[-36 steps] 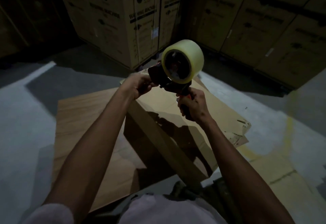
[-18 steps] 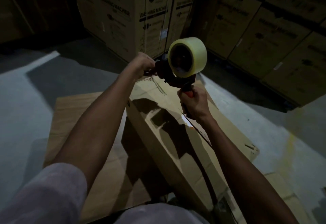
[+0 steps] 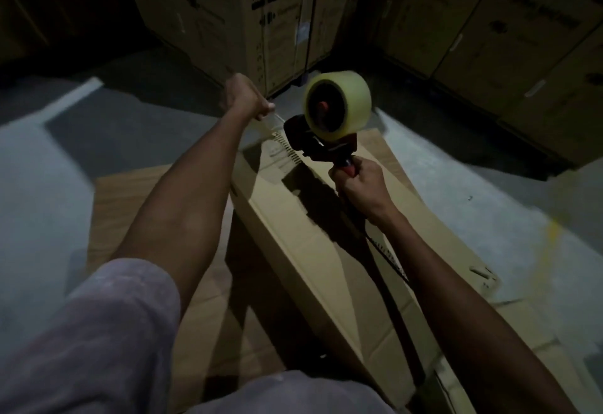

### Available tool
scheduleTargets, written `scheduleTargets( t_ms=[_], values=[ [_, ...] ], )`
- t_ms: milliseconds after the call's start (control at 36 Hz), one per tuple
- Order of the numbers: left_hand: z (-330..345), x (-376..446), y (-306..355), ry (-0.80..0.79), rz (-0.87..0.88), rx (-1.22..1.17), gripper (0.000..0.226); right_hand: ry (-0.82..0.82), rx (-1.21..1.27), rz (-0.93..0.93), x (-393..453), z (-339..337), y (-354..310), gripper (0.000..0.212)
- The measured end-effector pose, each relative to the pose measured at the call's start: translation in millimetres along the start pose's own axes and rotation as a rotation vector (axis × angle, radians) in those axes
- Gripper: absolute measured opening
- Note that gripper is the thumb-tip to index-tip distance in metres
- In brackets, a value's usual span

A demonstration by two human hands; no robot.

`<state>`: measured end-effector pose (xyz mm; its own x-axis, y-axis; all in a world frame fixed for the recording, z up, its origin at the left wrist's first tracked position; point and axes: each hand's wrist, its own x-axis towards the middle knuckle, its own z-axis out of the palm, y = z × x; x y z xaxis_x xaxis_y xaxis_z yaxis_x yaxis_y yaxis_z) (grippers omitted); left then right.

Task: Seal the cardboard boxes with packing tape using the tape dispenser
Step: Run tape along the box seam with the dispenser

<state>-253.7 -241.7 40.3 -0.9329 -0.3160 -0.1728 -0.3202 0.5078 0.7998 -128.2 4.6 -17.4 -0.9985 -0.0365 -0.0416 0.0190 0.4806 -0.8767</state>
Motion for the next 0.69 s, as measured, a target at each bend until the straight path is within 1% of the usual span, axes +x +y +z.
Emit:
scheduleTargets(
  t_ms=[111,194,250,389,444,583,694],
  values=[
    [6,10,-4,0.055,0.074,0.130,0.027,0.024,-0.079,-0.036,1,4,5,0.032],
    [13,15,-6,0.095,0.133,0.216,0.025,0.015,-0.083,-0.019,5,7,7,0.026],
    [16,19,-9,0.087,0.145,0.226,0.024,0.009,-0.088,-0.004,8,7,8,0.023],
    [19,37,-21,0.008,0.158,0.247,0.026,0.008,-0.127,-0.013,11,11,12,0.029],
    [23,42,-28,-0.014,0.152,0.247,0.027,0.002,-0.148,-0.017,13,14,13,0.025],
    [38,49,-44,-0.007,0.123,0.233,0.023,-0.001,-0.216,-0.047,17,18,19,0.027],
    [48,53,-56,-0.038,0.070,0.178,0.023,0.019,-0.211,-0.046,18,21,22,0.028]
  ],
)
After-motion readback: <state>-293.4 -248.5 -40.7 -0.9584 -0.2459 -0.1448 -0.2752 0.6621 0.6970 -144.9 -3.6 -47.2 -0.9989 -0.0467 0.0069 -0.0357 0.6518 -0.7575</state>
